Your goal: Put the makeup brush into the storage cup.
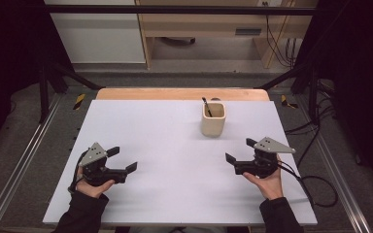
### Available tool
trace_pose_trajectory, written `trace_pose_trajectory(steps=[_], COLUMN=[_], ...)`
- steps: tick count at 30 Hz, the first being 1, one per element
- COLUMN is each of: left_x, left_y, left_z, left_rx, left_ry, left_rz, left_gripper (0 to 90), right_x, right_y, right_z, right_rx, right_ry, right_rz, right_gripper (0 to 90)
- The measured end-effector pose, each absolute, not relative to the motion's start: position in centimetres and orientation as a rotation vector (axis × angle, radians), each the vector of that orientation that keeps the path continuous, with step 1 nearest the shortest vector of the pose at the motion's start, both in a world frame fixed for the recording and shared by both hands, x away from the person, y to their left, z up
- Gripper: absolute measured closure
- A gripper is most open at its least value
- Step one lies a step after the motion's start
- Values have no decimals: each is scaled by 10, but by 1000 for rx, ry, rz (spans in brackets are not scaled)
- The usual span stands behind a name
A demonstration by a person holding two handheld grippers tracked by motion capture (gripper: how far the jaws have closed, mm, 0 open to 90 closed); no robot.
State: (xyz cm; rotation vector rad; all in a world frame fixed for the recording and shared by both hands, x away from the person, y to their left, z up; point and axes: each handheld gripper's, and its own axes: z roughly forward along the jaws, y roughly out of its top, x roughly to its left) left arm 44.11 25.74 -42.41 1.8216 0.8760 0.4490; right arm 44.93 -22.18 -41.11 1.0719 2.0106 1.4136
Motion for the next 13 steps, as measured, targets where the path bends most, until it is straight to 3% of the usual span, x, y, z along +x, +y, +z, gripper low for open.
trace_pose_trajectory(steps=[13], left_x=[442], left_y=[259], left_z=[-427], left_rx=[1827], left_ry=[886], left_rz=[451], left_gripper=[78], right_x=[440], right_y=[-234], right_z=[-421], right_rx=[1099], right_ry=[2018], right_rz=[1395], right_gripper=[43])
